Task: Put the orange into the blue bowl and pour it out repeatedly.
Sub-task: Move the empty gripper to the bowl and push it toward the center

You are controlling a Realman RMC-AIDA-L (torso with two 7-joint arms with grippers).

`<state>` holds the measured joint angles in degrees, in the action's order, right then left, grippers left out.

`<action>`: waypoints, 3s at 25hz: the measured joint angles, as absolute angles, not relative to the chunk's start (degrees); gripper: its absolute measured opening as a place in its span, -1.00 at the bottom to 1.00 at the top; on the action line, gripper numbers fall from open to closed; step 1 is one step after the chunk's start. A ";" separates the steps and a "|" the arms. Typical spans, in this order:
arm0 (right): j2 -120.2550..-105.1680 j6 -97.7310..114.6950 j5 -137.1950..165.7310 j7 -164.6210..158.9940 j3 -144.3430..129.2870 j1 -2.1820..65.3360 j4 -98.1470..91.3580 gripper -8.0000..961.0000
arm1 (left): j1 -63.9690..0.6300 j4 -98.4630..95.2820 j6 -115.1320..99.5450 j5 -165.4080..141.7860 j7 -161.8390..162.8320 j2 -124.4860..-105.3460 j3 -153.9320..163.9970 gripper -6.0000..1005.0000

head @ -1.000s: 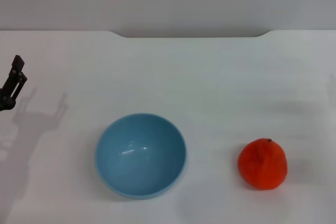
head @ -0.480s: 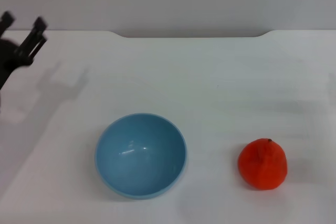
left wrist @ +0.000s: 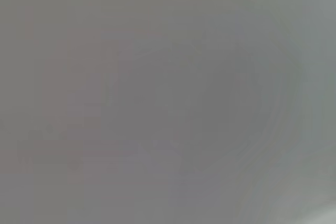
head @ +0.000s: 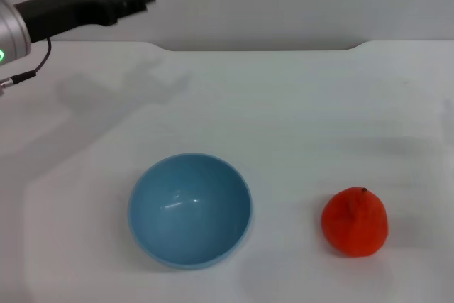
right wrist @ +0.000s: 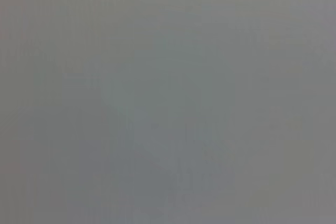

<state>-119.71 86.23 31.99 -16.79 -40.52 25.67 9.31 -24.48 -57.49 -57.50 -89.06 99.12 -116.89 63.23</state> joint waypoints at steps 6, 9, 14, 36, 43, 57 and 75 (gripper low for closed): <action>-119.71 86.30 31.99 -16.81 -40.54 25.69 9.58 0.24 | -26.72 -80.67 -74.24 -129.28 145.04 -117.53 63.60 0.50; -119.67 86.25 31.99 -16.82 -40.53 25.73 9.43 0.24 | -26.78 -86.44 -84.46 -135.78 153.27 -117.62 63.48 0.50; -119.46 86.22 31.99 -16.84 -40.52 25.75 9.22 0.24 | -23.55 -97.42 -95.15 -136.95 157.91 -117.84 65.97 0.50; -119.27 84.82 31.65 -16.86 -40.52 23.80 7.93 0.24 | -29.80 -95.44 -96.67 -146.24 165.38 -118.95 86.68 0.50; -119.19 84.86 31.83 -16.86 -40.52 23.52 7.83 0.24 | -30.06 -89.59 -92.31 -146.52 165.13 -118.59 86.57 0.50; -119.18 85.23 31.91 -16.85 -40.61 23.48 7.82 0.24 | -31.18 -80.41 -89.61 -150.29 164.96 -118.57 86.82 0.50; -119.18 85.13 31.61 -16.78 -40.51 23.46 7.82 0.24 | -34.04 -71.98 -86.38 -148.79 164.84 -118.87 87.78 0.35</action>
<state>-119.18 85.13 31.61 -16.79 -40.51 23.46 7.82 -34.04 -71.98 -86.38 -148.79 164.84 -118.87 87.78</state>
